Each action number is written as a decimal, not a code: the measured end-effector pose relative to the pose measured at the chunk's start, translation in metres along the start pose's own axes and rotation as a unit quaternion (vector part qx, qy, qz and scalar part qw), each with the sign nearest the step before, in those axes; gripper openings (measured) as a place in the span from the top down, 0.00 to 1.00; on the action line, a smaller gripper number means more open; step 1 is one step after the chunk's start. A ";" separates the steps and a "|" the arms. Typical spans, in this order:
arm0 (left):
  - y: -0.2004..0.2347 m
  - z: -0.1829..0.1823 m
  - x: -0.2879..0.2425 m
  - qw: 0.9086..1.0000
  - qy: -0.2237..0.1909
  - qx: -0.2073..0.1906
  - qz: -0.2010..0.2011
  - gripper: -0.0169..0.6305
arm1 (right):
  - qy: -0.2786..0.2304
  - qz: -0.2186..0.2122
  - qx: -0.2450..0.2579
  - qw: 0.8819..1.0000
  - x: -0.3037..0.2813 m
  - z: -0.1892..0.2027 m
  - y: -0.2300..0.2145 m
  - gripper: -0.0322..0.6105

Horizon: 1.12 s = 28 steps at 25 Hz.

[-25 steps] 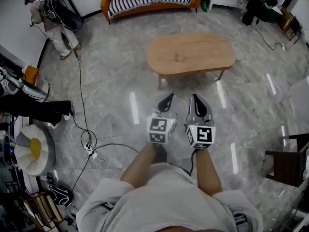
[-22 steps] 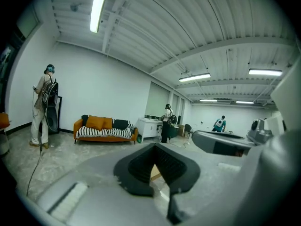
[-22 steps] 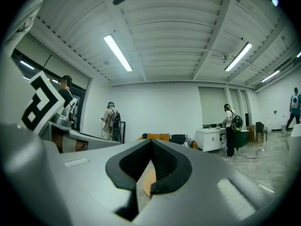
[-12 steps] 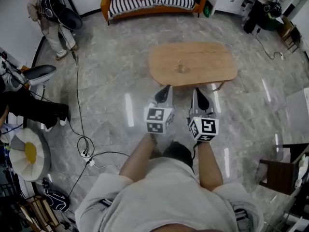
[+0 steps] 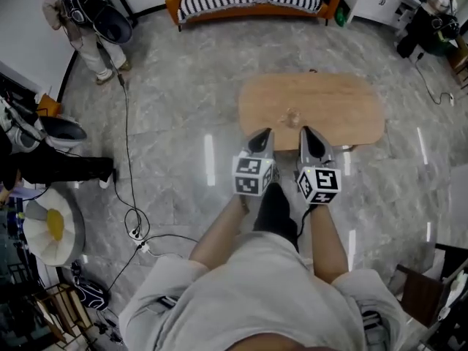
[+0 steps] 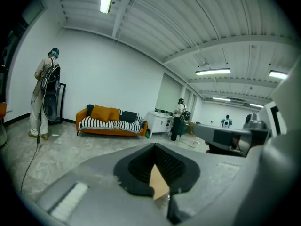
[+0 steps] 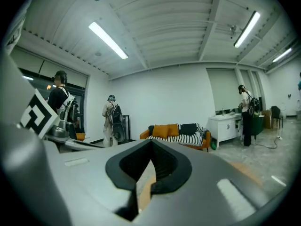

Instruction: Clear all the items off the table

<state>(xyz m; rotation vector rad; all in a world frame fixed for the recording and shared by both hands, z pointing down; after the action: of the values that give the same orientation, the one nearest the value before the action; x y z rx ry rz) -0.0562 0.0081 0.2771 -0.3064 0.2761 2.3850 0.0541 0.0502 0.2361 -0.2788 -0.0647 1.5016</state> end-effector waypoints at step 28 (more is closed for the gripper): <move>0.045 0.182 -0.222 0.983 0.173 0.040 0.049 0.94 | 0.253 -0.029 -0.004 0.967 -0.165 0.201 -0.167 0.94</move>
<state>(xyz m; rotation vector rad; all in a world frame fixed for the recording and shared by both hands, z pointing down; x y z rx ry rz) 0.0473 -0.1126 0.5203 -0.6858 0.5569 2.4010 0.1614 -0.0919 0.4892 -0.6534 0.3262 1.3326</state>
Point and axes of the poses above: the fingertips, and each gripper's own axes: x backward along the fingers, y to its left, z out of its underside, the point moved 3 cm from there along x, backward along the fingers, and after that the axes turned 9 degrees about -x, right-handed, at the moved point
